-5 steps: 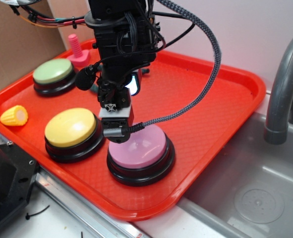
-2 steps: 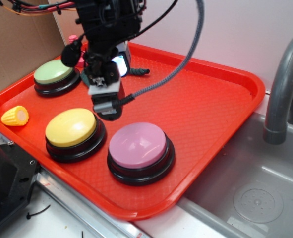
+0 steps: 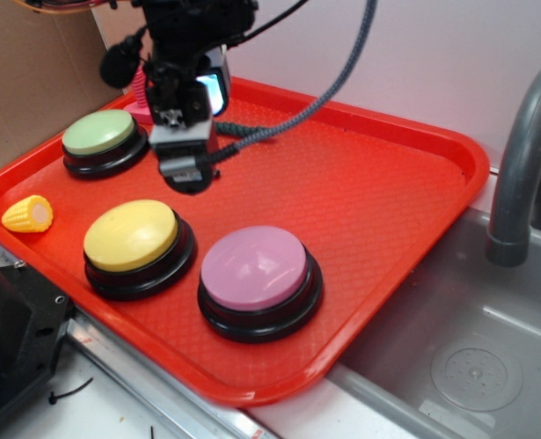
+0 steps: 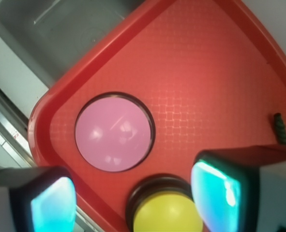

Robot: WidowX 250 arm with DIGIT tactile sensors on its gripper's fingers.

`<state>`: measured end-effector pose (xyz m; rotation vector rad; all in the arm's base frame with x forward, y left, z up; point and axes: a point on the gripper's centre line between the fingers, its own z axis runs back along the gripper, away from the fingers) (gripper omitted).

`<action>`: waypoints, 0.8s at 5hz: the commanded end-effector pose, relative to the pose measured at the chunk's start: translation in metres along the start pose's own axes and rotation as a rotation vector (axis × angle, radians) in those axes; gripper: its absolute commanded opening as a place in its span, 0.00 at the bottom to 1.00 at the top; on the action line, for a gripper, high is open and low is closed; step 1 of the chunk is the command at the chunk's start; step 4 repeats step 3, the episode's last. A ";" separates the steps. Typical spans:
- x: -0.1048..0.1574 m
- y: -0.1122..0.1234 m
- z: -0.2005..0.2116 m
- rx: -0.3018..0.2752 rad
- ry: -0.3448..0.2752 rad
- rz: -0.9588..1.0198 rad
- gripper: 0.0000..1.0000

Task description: Push the pink button.

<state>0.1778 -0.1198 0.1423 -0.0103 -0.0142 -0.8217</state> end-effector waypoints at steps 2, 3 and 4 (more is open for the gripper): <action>-0.007 -0.004 0.023 0.010 -0.036 0.048 1.00; -0.010 -0.002 0.028 0.018 -0.033 0.069 1.00; -0.010 -0.002 0.028 0.018 -0.033 0.069 1.00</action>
